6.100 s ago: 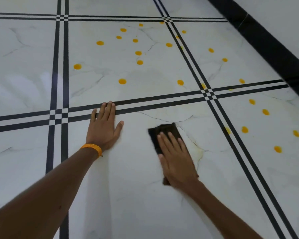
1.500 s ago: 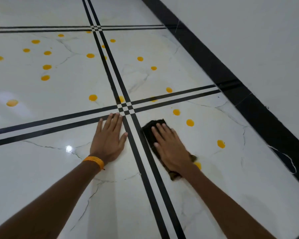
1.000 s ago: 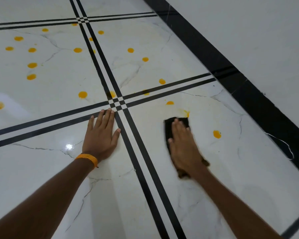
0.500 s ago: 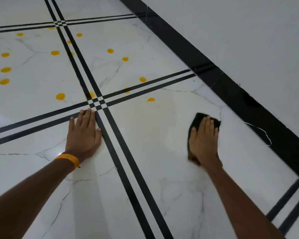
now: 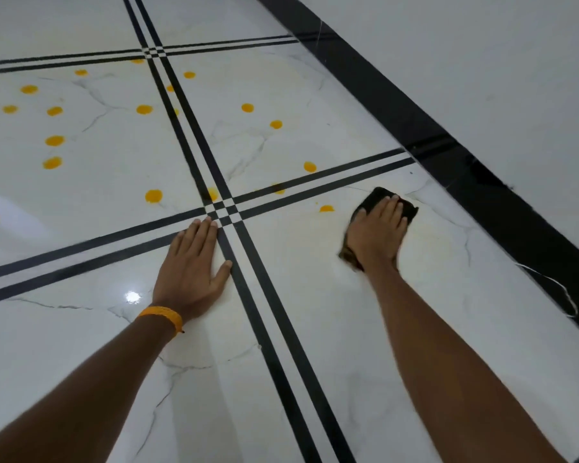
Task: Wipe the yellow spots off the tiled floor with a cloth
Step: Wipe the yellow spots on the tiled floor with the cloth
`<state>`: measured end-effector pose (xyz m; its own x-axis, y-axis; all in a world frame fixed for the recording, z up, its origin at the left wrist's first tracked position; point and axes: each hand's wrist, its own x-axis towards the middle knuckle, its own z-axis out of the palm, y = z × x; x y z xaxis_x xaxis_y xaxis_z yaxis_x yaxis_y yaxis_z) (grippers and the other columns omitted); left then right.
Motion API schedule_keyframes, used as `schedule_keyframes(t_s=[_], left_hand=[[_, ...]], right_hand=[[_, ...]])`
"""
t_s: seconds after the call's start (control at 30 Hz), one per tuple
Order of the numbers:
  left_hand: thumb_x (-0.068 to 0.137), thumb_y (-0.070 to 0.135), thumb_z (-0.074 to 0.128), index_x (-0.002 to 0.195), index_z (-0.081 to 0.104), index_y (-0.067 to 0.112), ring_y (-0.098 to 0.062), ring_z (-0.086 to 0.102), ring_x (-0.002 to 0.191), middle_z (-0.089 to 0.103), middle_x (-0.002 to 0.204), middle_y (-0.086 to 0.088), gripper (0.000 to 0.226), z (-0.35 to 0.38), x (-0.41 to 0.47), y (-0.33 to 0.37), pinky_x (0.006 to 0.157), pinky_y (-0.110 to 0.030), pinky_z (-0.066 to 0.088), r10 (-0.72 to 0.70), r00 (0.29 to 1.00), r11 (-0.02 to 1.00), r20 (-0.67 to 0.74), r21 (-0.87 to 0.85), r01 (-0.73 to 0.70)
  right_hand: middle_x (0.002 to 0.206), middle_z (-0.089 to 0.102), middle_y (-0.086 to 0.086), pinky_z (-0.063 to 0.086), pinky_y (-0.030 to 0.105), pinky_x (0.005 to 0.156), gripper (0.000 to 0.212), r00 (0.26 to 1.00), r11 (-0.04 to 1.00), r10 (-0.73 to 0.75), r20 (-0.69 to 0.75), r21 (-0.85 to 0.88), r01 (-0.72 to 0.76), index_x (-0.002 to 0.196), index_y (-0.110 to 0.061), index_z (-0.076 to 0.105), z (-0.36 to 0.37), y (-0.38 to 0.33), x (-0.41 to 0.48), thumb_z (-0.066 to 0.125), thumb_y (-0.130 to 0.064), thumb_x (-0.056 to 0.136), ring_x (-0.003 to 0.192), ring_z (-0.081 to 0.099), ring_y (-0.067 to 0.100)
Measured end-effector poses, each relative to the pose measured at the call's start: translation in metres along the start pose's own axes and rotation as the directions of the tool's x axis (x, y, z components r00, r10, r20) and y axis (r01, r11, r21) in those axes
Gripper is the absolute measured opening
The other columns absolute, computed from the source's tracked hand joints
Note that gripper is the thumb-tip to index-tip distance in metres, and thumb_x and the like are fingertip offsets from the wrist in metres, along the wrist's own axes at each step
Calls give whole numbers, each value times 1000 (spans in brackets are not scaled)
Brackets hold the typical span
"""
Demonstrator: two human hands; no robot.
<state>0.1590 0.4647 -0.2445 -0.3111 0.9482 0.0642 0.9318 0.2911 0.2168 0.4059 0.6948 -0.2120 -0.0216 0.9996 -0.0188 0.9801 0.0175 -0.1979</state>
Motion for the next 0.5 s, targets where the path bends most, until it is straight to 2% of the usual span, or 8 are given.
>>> schedule_keyframes(t_s=[0.03, 0.1, 0.17, 0.2, 0.27, 0.33, 0.43, 0.5], left_hand=[[98, 60, 19, 161, 6, 12, -19, 0, 156, 6, 169, -6, 80, 2, -1, 2, 127, -39, 3, -1, 1000, 1000, -2, -8, 1], [97, 62, 17, 160, 4, 12, -18, -2, 156, 3, 169, -6, 82, 1, -2, 0, 127, -39, 2, -40, 999, 998, -8, -40, 40], [96, 65, 18, 160, 2, 9, -20, -2, 156, 1, 169, -8, 86, -1, -2, 0, 127, -40, 3, -112, 994, 991, -13, -77, 110], [95, 66, 17, 160, 2, 9, -21, -1, 156, 1, 169, -9, 88, 0, -2, 1, 127, -40, 4, -130, 991, 988, -15, -80, 128], [94, 68, 16, 160, 3, 8, -22, 0, 156, 2, 169, -10, 90, 1, -1, 0, 127, -40, 4, -143, 990, 986, -11, -86, 141], [94, 69, 15, 160, 3, 8, -22, 0, 156, 2, 169, -10, 91, 0, 0, 1, 126, -40, 4, -144, 990, 986, -3, -80, 143], [94, 68, 16, 160, 1, 9, -20, -3, 156, -1, 169, -8, 90, -1, 1, 2, 126, -37, 2, -151, 989, 986, 3, -74, 151], [94, 68, 18, 160, -1, 11, -18, -6, 156, -4, 169, -6, 89, 0, -1, 3, 125, -35, -1, -157, 988, 984, 3, -82, 157]], right_hand=[[170, 6, 17, 8, 47, 126, 67, 1000, 1000, -16, -6, -1, 16, 159, 1, 7, 5, -24, -2, 20, -38, 106, 157, 7, 29], [170, 6, 16, 8, 46, 127, 67, 960, 961, -276, 41, -10, 276, 160, -1, 7, 17, -62, -31, 18, -39, 106, 157, 8, 29], [170, 4, 9, 6, 43, 128, 67, 824, 829, -553, 125, -18, 559, 161, -7, 7, 22, -53, -79, 15, -42, 105, 157, 5, 24], [170, 4, 5, 5, 42, 127, 67, 775, 784, -614, 149, 1, 621, 162, -9, 7, 21, -33, -91, 15, -44, 105, 157, 3, 21], [170, 10, 6, 7, 42, 127, 70, 787, 793, -605, 122, 7, 609, 161, -9, 12, 13, -1, -73, 15, -45, 102, 157, 9, 23], [168, 18, 13, 13, 46, 126, 74, 886, 884, -460, 60, -57, 464, 160, -3, 17, 8, 4, -24, 11, -45, 100, 155, 18, 29], [169, 14, 17, 13, 49, 126, 69, 967, 968, -250, 38, -23, 251, 160, 0, 12, 10, -64, 26, 15, -42, 104, 156, 14, 31], [169, 11, 17, 11, 48, 126, 67, 935, 935, -354, 39, -21, 355, 160, -1, 12, 27, -110, 14, 21, -40, 106, 156, 12, 30]])
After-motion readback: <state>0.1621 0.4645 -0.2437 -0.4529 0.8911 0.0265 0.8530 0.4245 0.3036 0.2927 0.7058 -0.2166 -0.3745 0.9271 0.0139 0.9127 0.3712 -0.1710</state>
